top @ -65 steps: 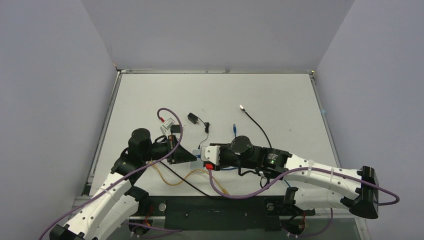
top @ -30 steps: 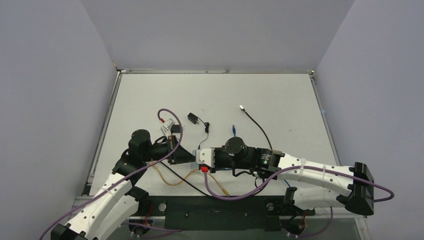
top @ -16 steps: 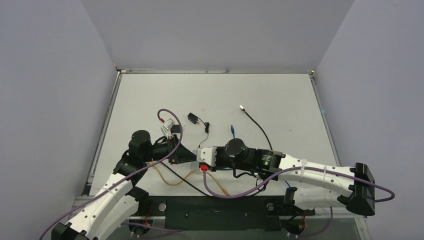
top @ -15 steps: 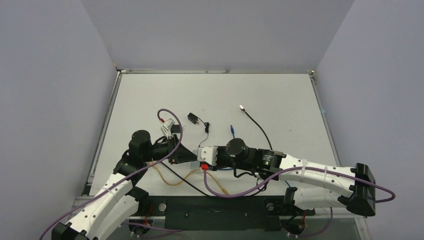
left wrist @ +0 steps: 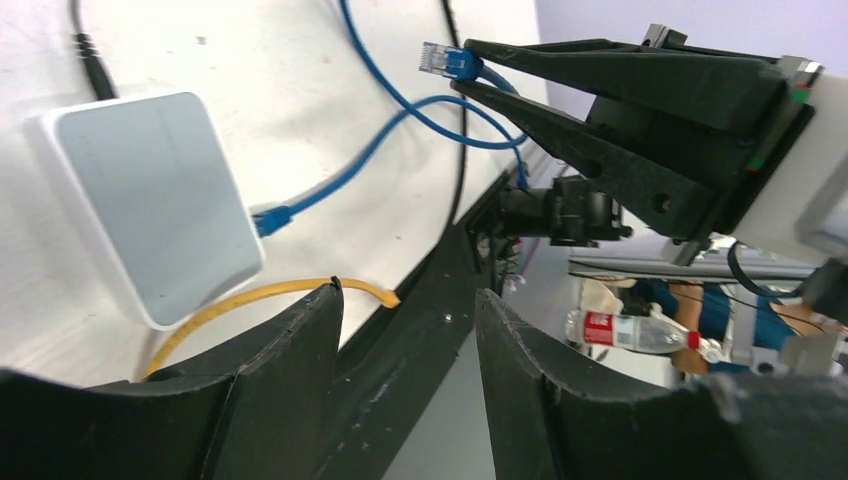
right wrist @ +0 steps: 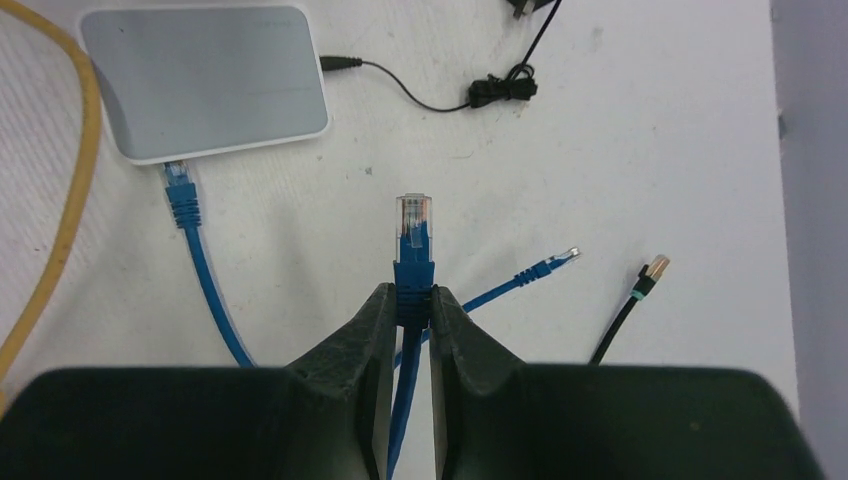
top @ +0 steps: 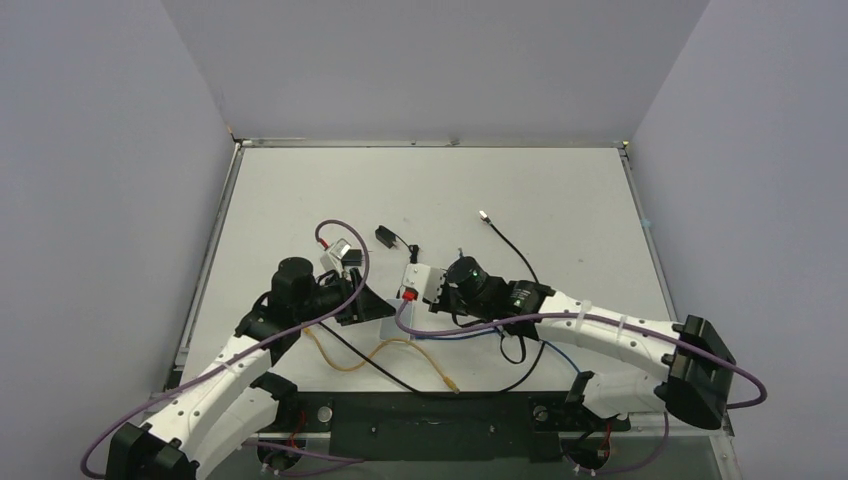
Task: Insert the plug into the switch port
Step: Pick up the connector from the center of the board, then insert the connector into the switch port.
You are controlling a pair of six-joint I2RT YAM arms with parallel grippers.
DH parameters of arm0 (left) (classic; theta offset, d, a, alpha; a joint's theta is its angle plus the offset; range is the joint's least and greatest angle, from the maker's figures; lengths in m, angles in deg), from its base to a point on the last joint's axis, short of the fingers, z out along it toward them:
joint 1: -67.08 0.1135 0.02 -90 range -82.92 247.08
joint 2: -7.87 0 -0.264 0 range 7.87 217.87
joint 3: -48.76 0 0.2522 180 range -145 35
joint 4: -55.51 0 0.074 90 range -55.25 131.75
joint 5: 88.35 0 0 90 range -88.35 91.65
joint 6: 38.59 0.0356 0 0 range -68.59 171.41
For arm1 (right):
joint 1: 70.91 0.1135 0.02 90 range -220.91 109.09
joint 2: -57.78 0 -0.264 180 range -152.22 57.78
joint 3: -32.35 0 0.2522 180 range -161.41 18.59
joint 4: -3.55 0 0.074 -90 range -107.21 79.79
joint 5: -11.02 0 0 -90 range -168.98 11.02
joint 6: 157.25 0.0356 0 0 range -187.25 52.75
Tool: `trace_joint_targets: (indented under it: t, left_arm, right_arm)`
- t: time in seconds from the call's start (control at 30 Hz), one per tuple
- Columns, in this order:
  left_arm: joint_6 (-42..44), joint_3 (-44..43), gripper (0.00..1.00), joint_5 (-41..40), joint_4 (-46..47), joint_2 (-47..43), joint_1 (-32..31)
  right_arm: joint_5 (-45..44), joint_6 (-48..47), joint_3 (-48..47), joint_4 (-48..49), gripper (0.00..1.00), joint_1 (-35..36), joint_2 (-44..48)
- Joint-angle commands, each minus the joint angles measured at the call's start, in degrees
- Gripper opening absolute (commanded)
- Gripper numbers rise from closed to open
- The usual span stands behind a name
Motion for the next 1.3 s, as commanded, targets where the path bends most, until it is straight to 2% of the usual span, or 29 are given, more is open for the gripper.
trace_joint_targets:
  t: [0.0,0.2,0.5,0.83,1.27]
  left_arm:
    - [5.3,0.4,0.49,-6.6,-1.4,2.3,0.3]
    - [6.7,2.3,0.49,-8.7,-0.1,5.2,0.6]
    - [7.5,3.7,0.49,-12.8,0.3,7.1,0.8]
    - [7.6,4.4,0.49,-15.2,4.8,14.1,0.8]
    - [7.9,2.3,0.48,-12.3,13.5,25.5,0.7]
  right_arm:
    - [-1.3,1.1,-1.3,-0.9,0.00,-1.5,-5.8]
    - [1.6,0.8,-2.5,-0.7,0.00,-2.7,-12.7]
    - [11.1,2.1,-5.1,-2.4,0.00,-3.6,-19.4]
    - [16.4,4.2,-5.5,-0.1,0.00,-3.6,-22.3]
    - [19.7,5.8,-3.6,5.7,0.00,-3.6,-22.9]
